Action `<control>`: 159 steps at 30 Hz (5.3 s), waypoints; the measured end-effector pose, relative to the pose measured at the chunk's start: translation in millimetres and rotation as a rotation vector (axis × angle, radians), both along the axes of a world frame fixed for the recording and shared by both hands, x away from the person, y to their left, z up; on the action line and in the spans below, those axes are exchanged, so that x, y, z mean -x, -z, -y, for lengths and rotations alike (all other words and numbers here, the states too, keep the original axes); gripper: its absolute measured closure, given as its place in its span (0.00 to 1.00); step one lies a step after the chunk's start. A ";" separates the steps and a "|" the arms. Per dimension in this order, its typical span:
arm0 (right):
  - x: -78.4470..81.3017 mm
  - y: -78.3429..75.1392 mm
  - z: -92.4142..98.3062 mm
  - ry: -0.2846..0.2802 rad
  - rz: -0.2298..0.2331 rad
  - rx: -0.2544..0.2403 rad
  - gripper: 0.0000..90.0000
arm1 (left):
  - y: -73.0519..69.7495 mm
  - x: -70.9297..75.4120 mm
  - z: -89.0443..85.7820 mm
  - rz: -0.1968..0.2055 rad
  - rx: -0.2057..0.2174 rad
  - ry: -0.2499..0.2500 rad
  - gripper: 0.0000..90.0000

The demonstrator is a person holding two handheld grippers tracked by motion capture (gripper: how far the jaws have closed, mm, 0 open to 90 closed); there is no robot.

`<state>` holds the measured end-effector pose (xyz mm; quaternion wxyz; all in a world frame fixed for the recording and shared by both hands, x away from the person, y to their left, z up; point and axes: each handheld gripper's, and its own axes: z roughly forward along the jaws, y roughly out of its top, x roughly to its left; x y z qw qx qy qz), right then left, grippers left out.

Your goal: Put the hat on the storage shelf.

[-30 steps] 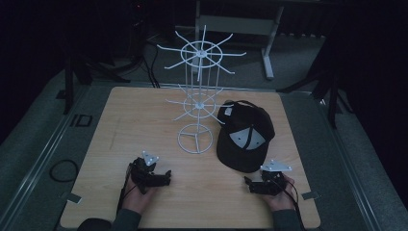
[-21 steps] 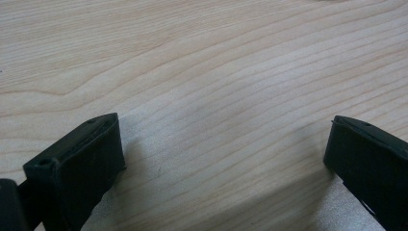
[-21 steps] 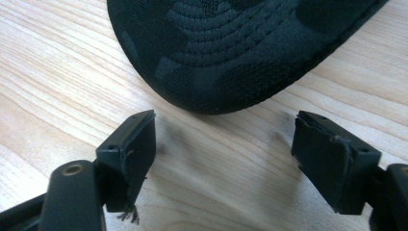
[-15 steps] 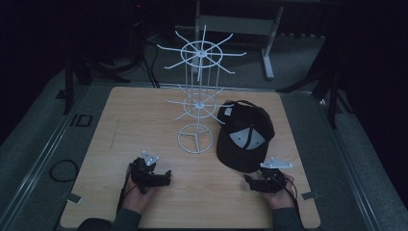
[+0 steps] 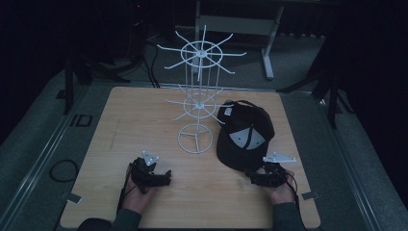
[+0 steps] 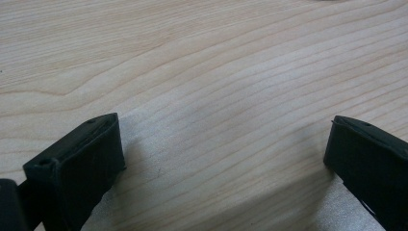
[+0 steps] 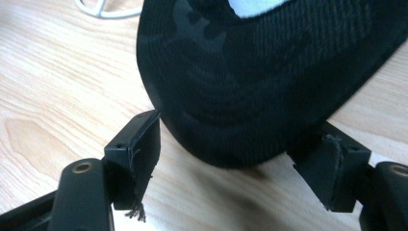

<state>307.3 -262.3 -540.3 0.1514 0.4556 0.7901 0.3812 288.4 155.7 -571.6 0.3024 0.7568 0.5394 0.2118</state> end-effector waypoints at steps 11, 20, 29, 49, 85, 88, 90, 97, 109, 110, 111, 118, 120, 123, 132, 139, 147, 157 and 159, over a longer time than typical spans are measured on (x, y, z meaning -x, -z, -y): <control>-15.5 3.6 -2.2 -0.024 -0.031 -0.100 0.44 | -0.1 -0.1 0.0 -0.001 -0.002 0.002 0.00; -23.3 7.3 -7.2 -0.034 -0.042 -0.152 0.56 | -0.1 -0.1 0.0 -0.001 -0.002 0.001 0.00; -27.1 10.3 -6.9 -0.041 -0.063 -0.287 0.68 | -0.1 -0.1 0.1 -0.001 0.000 0.000 0.00; -17.5 -1.3 -9.5 0.005 -0.018 -0.360 0.89 | 0.0 -0.1 0.3 0.000 0.001 -0.001 0.00; -1.6 -27.6 3.2 0.193 0.123 -0.307 0.96 | 0.0 -0.1 0.4 0.000 0.002 -0.002 0.00; -1.1 -31.3 2.6 0.194 0.139 -0.301 0.96 | 0.0 -0.1 0.3 0.000 0.002 -0.002 0.00; -0.6 -33.9 2.1 0.196 0.149 -0.295 0.96 | 0.0 -0.1 0.3 0.000 0.001 -0.002 0.00; 0.9 -40.5 1.3 0.197 0.171 -0.282 0.96 | -0.1 -0.1 0.1 -0.002 0.000 0.000 0.00; -2.5 -52.2 -1.1 0.193 0.198 -0.253 0.96 | 0.1 -0.2 0.4 0.001 0.001 -0.002 0.00; -2.5 -53.7 -1.2 0.193 0.200 -0.252 0.96 | 0.1 -0.2 0.4 0.002 0.001 -0.002 0.00; -2.6 -55.2 -1.3 0.193 0.203 -0.250 0.96 | 0.1 -0.2 0.4 0.002 0.002 -0.002 0.00; -3.8 -64.3 -1.9 0.186 0.221 -0.239 0.96 | 0.1 -0.3 0.3 0.002 0.001 -0.001 0.00; -4.2 -66.2 -2.0 0.185 0.224 -0.236 0.96 | 0.1 -0.3 0.3 0.002 0.001 -0.001 0.00; -4.9 -68.3 -2.3 0.182 0.222 -0.233 0.96 | 0.1 -0.3 0.3 0.002 0.001 -0.001 0.00; -4.0 -72.6 -3.6 0.183 0.231 -0.215 0.96 | 0.1 -0.3 0.3 0.002 0.001 -0.001 0.00; -2.2 -76.5 -4.8 0.186 0.244 -0.194 0.96 | 0.1 -0.3 0.4 0.002 0.001 -0.001 0.00; -0.9 -83.2 -6.7 0.192 0.272 -0.165 0.96 | 0.2 -0.3 0.4 0.003 0.002 -0.002 0.00; 0.2 -88.2 -6.0 0.192 0.287 -0.156 0.96 | 0.2 -0.3 0.4 0.003 0.001 -0.002 0.00; 0.4 -89.6 -6.0 0.193 0.289 -0.157 0.96 | 0.2 -0.3 0.4 0.003 0.002 -0.002 0.00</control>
